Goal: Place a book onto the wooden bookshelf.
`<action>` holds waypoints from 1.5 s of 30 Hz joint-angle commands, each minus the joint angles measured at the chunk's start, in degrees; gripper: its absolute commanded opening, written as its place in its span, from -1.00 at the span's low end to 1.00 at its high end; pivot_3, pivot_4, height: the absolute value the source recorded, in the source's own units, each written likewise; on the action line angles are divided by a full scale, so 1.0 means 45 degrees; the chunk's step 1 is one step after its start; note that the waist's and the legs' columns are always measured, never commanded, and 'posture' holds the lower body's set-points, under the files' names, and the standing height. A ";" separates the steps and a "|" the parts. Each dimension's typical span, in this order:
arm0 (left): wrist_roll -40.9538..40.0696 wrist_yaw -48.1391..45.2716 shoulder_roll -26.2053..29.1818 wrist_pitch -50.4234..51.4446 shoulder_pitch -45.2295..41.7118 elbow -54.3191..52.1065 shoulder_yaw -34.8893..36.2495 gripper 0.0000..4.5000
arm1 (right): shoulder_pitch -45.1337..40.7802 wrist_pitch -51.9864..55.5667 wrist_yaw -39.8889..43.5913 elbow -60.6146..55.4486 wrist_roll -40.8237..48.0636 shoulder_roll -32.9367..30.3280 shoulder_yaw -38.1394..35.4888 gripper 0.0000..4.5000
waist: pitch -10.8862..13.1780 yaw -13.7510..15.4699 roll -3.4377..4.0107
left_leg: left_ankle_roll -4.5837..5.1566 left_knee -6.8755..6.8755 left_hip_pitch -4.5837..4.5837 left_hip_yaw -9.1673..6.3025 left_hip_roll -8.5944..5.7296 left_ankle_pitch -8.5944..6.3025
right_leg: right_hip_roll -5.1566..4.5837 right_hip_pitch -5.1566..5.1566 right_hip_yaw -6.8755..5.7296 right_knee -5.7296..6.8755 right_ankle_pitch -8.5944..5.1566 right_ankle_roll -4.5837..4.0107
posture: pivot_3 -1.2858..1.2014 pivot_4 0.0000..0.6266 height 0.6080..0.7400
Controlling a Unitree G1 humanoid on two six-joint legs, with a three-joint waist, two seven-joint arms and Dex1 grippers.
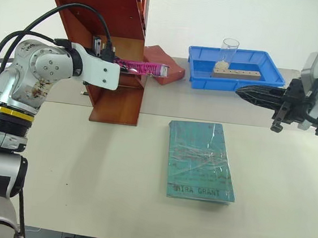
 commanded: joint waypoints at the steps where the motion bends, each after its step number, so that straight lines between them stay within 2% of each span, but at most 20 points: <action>1: -0.0117 -0.0011 0.0444 0.0459 0.0029 -0.0287 0.0506 -0.03 | -0.0385 -0.0436 0.0020 -0.0055 -0.0051 0.0024 -0.0171 -1.00 | -0.0001 -0.0014 0.0001 | 0.0000 0.0000 0.0000 0.0000 0.0000 0.0000 | 0.0001 -0.0001 0.0000 0.0001 0.0000 0.0000 | 0.03 -0.52 -0.38; 5: -0.0144 -0.0061 0.0676 0.0642 0.0274 -0.0461 0.0617 0.84 | -0.0376 -0.0597 0.0084 0.0076 -0.0116 0.0065 -0.0109 -1.00 | -0.0001 -0.0035 0.0000 | 0.0000 -0.0002 0.0014 0.0005 0.0003 0.0000 | 0.0001 -0.0003 -0.0002 0.0012 0.0000 0.0000 | 0.03 -0.52 -0.38; 6: -0.0152 -0.0073 0.0706 0.0666 0.0323 -0.0502 0.0647 0.98 | -0.0374 -0.0629 0.0099 0.0104 -0.0125 0.0068 -0.0096 -1.00 | -0.0002 -0.0045 0.0001 | 0.0001 -0.0002 0.0018 0.0006 0.0005 0.0000 | 0.0001 -0.0004 -0.0002 0.0016 0.0000 0.0001 | 0.03 -0.52 -0.38; 16: -0.1100 -0.1492 0.1745 0.1624 0.1525 -0.1896 0.1378 0.98 | -0.0388 -0.1016 0.0384 0.0464 -0.0327 0.0090 0.0000 -1.00 | -0.0011 -0.0124 0.0018 | 0.0001 -0.0003 0.0025 0.0019 0.0012 -0.0001 | 0.0004 -0.0026 -0.0003 0.0053 0.0001 -0.0004 | 0.03 -0.52 -0.38; 21: -0.1757 -0.2020 0.2392 0.2475 0.1707 -0.2368 0.2024 0.98 | -0.0451 -0.1264 0.0562 0.0737 -0.0508 0.0098 0.0111 -1.00 | 0.0015 -0.0150 -0.0039 | 0.0001 -0.0001 0.0023 0.0018 0.0028 0.0000 | 0.0016 -0.0032 -0.0005 0.0058 -0.0001 -0.0002 | 0.03 -0.52 -0.38; 32: -0.6453 -0.4299 0.3001 0.7819 0.2089 -0.4172 0.4764 0.98 | -0.0725 -0.1843 0.1856 0.1600 -0.1098 -0.0682 0.0331 -1.00 | 0.0018 -0.0171 -0.0025 | 0.0001 -0.0003 0.0025 0.0021 0.0029 0.0000 | 0.0014 -0.0041 -0.0012 0.0060 -0.0008 0.0010 | 0.03 -0.52 -0.38; 36: -0.9351 -0.5840 0.3403 1.1073 0.4763 -0.5519 0.6639 0.98 | 0.0046 -0.3064 0.3356 0.2294 -0.2042 -0.1978 0.0393 -1.00 | 0.0016 -0.0276 0.0003 | 0.0001 -0.0012 0.0046 0.0027 0.0036 -0.0002 | 0.0010 -0.0036 -0.0022 0.0060 -0.0010 0.0008 | 0.03 -0.52 -0.38; 40: -1.0095 -0.5488 0.3114 1.1616 0.7492 -0.6904 0.7907 0.98 | 0.0703 -0.4198 0.4383 0.2979 -0.2736 -0.2753 0.0408 -1.00 | 0.0038 -0.0301 -0.0033 | 0.0003 -0.0021 0.0118 0.0055 0.0063 -0.0006 | 0.0005 -0.0041 -0.0036 0.0061 -0.0055 0.0035 | 0.03 -0.52 -0.38; 45: -1.0874 -0.4698 0.2639 1.2097 0.8636 -0.7430 0.8375 0.98 | 0.1280 -0.4966 0.4770 0.3256 -0.3174 -0.2844 0.0362 -1.00 | 0.0043 -0.0244 -0.0043 | 0.0001 -0.0015 0.0132 0.0066 0.0075 -0.0007 | 0.0006 -0.0035 -0.0038 0.0060 -0.0053 0.0027 | 0.03 -0.52 -0.38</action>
